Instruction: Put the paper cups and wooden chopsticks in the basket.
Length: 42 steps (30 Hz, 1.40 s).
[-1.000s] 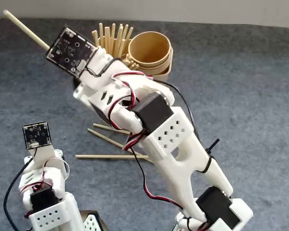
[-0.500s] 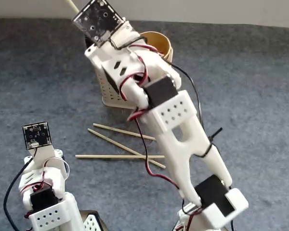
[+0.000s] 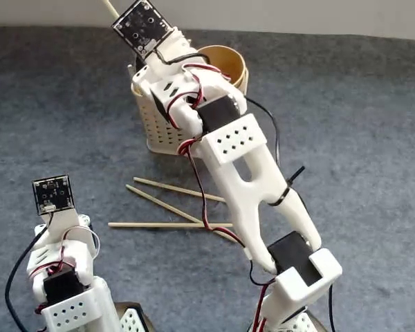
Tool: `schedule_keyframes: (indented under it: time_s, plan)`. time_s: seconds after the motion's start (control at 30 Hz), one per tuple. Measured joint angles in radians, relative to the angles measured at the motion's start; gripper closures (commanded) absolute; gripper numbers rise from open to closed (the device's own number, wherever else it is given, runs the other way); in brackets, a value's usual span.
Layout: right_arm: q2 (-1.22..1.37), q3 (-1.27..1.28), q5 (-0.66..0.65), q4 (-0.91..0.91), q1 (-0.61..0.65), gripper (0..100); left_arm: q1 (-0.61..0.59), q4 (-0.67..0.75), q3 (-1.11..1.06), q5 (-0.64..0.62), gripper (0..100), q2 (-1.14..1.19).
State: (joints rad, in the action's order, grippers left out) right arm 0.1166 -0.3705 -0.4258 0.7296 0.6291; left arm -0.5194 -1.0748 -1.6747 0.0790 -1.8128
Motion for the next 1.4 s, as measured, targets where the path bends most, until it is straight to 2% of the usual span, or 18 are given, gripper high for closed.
schedule_keyframes:
  time_s: [0.17, 0.33, 0.6, 0.8, 1.07, 1.4]
  plan:
    - [0.000, 0.000, 0.015, 0.005, -0.002, 83.2, 0.000, 0.000, 0.000, 0.000, 98, 0.000]
    - [0.000, 0.000, 0.141, 0.008, -0.006, 83.2, 0.000, 0.000, 0.000, 0.000, 98, 0.000]
    - [-0.014, 0.000, 0.163, 0.035, -0.008, 83.2, 0.000, 0.000, 0.000, 0.000, 98, 0.000]
    - [-0.115, 0.000, 0.163, 0.164, -0.006, 83.2, 0.000, 0.000, 0.000, 0.000, 98, 0.000]
    - [-0.213, 0.000, 0.163, 0.431, 0.074, 83.2, 0.000, 0.000, 0.000, 0.000, 98, 0.000]
    - [-0.187, -0.002, 0.143, 0.730, 0.158, 83.2, 0.000, 0.000, 0.000, 0.000, 98, 0.000]
